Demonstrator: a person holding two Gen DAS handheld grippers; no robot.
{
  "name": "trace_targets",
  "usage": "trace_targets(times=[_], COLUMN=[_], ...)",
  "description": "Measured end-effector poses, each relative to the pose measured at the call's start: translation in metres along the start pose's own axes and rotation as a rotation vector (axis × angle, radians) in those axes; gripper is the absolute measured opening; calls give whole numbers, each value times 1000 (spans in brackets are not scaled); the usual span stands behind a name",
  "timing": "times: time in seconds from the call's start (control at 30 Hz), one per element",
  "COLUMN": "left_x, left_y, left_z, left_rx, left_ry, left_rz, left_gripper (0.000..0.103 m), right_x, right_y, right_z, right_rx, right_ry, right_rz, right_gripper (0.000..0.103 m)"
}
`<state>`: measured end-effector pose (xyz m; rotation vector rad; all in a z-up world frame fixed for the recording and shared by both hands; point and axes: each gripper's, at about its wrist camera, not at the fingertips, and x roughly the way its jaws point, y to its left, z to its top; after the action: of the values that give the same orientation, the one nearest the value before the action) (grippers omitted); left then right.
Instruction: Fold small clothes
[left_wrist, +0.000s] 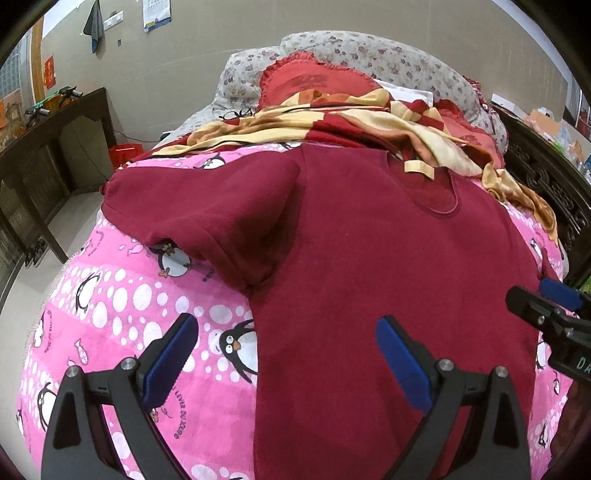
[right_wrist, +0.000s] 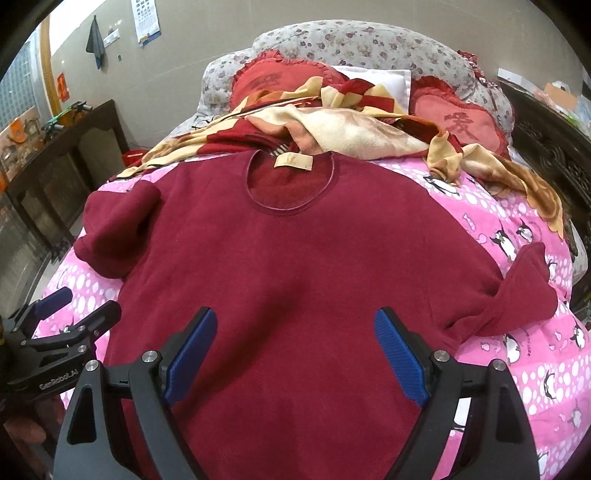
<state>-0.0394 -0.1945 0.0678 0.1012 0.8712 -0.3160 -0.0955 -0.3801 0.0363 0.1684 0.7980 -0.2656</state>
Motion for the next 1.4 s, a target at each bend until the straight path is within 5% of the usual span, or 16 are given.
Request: trace_targets(times=[1.4], left_x=[14], left_y=[19], left_z=[5], left_rx=[-53], left_ry=[19], left_rz=[-4], left_gripper=[99], right_x=[32], right_y=[24], right_z=[3], right_rx=[-23], right_ry=[56], right_rz=[-13], right_gripper=[102])
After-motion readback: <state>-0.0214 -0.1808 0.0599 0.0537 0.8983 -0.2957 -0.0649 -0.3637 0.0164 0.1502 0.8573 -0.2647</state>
